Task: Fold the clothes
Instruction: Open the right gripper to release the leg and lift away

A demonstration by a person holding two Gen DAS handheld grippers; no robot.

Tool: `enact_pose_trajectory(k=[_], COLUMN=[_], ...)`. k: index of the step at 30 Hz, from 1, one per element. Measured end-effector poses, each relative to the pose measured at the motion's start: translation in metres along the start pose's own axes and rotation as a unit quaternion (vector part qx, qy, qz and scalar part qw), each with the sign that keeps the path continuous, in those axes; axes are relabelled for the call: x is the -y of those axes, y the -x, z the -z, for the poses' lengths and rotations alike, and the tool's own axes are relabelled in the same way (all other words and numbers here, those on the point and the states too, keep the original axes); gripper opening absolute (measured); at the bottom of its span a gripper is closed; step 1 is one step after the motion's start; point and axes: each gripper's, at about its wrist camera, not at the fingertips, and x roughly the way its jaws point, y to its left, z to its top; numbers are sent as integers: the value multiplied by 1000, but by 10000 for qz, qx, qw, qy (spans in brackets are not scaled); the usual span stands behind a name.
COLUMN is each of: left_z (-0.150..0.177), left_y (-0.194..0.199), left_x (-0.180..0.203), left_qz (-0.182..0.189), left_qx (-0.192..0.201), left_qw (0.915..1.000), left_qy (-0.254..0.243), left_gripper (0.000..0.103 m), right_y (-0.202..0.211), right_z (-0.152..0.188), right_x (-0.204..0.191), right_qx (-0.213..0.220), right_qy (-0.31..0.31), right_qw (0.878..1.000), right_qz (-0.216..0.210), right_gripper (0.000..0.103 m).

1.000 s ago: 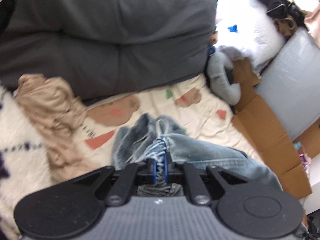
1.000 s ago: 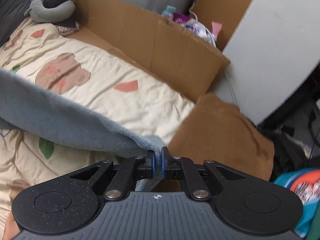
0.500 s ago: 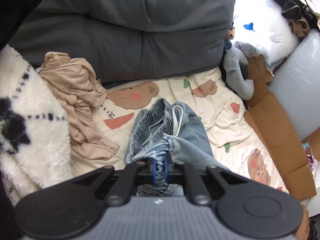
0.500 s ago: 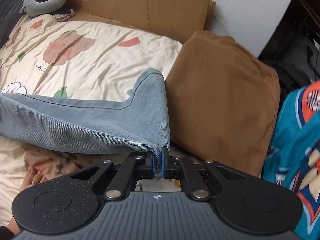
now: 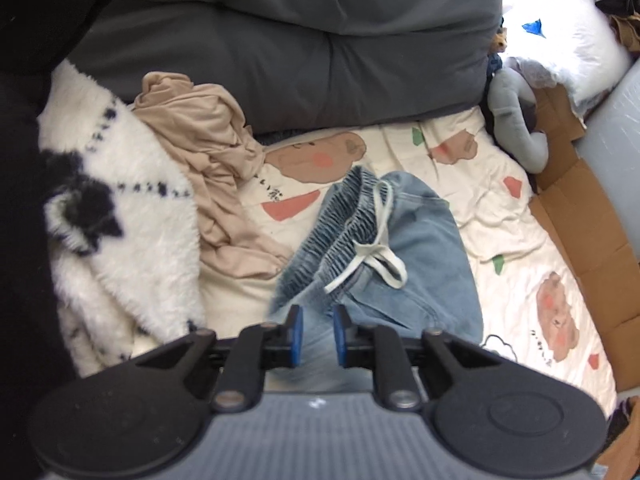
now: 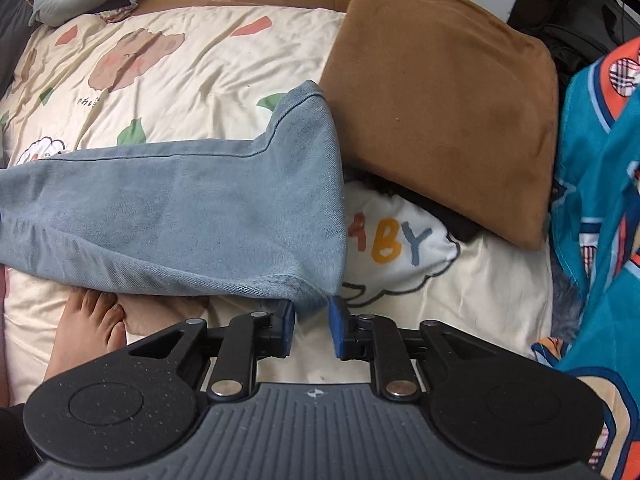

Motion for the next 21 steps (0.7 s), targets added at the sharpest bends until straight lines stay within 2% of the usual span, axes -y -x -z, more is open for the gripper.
enact_pose_trajectory(k=[7, 12, 17, 21], left_z=[-3, -13, -25, -40], left_y=[22, 40, 62, 84], left_x=[3, 17, 30, 41], left_qz=[37, 146, 229, 270], left_qx=[91, 223, 371, 525], left_qw=[9999, 9996, 9990, 9983], left_qy=[107, 76, -20, -36], left_gripper=[22, 35, 45, 51], right_y=[20, 35, 51, 74], right_z=[3, -8, -32, -65], right_x=[28, 45, 47, 40], right_qx=[166, 443, 767, 1105], right_qy=[-512, -884, -1046, -1110], right_qw=[9985, 9949, 9908, 9847], right_qz=[-48, -206, -374, -765], right_gripper=[25, 25, 25, 25])
